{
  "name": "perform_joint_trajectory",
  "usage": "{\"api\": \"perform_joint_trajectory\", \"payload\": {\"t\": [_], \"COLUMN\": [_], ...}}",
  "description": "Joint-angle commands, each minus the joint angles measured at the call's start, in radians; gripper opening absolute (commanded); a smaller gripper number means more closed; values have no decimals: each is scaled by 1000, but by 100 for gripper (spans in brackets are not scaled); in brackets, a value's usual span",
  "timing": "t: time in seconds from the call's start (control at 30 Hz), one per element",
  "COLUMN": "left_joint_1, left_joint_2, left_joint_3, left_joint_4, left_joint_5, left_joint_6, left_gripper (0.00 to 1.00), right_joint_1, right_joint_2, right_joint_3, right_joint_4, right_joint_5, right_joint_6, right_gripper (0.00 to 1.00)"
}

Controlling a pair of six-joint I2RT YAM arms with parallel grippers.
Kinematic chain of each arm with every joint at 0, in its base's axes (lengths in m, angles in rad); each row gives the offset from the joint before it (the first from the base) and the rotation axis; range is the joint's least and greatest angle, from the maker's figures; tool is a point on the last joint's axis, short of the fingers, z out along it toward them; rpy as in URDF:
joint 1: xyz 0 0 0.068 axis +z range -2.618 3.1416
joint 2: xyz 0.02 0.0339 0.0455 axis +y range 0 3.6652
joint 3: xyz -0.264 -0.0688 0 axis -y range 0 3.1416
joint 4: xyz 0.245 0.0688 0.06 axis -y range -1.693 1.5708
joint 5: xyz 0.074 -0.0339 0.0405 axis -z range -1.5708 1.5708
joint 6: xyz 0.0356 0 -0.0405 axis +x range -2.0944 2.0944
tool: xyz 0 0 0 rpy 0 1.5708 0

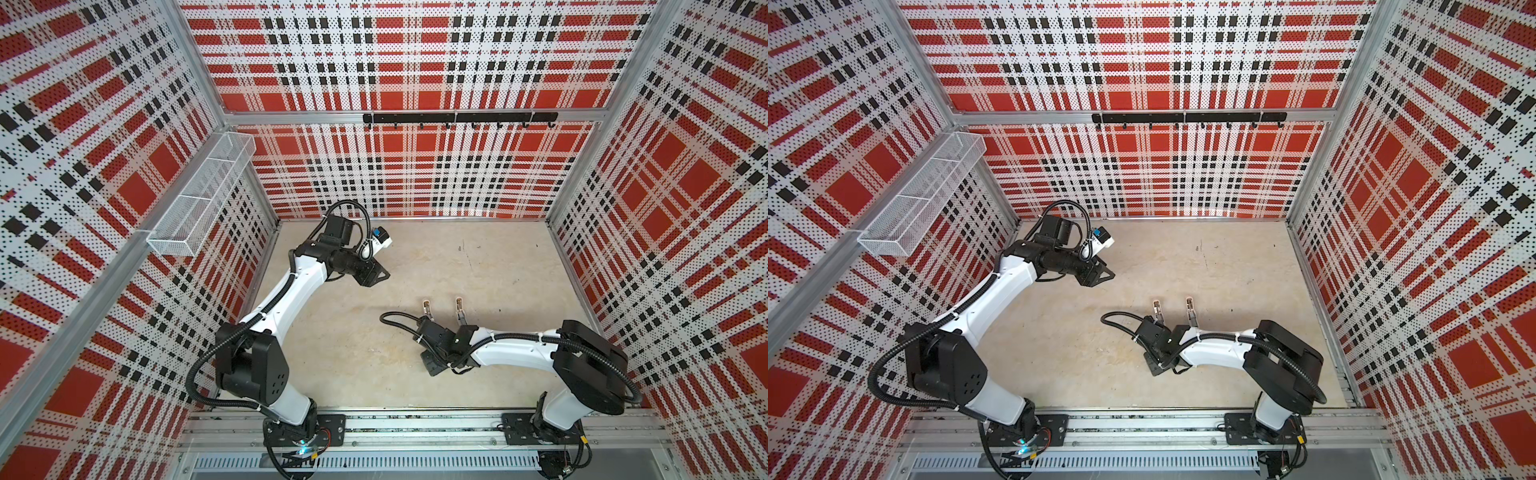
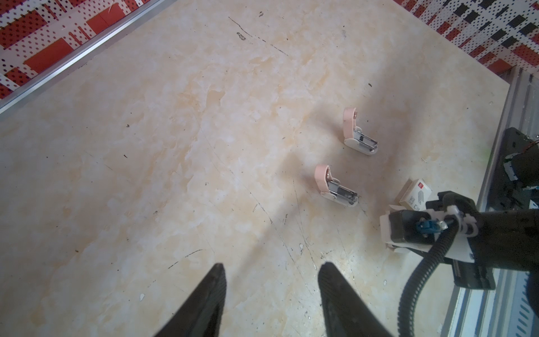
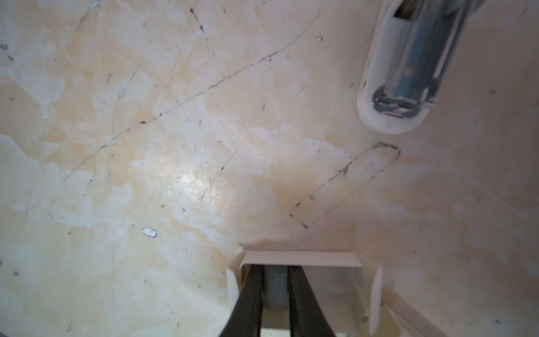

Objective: Load the staples into the stapler
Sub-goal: 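Close the right gripper on a silver staple strip inside the box, then lift the staple strip out of the box with the right gripper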

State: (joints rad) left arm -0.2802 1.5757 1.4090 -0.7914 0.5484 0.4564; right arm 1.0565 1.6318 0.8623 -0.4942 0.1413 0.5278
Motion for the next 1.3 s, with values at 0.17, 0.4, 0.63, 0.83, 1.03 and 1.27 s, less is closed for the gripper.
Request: {"api": "perform_joint_trajectory", "payload": {"t": [0.17,0.4,0.63,0.83,1.03,1.27], "left_joint_1": [1,0,0,-1,0,0], "left_joint_2": [-17,-17,-14,-14,-16,-9], "left_joint_3": [8,2,8,18,18,23], "left_joint_4": [15,20,20,20,20,20], "left_joint_5": [2,5,4,4,4,4], "left_joint_6": [-4,-7,-8,-9,-7,-8], "left_gripper": [56,56,56,56,56,56], "right_joint_1": [2,2,2,2,2,3], "right_joint_2": [37,38,29,13,4,-17], "right_joint_3": [20,18,12,27,43,55], "right_joint_4": [-31,-21,-23,-32,-48,-61], "right_joint_5": [31,30,35,38,38,61], "right_joint_6": [9,8,8,-1,-8,-11], "right_gripper": [22,18,10,5,0,0]}}
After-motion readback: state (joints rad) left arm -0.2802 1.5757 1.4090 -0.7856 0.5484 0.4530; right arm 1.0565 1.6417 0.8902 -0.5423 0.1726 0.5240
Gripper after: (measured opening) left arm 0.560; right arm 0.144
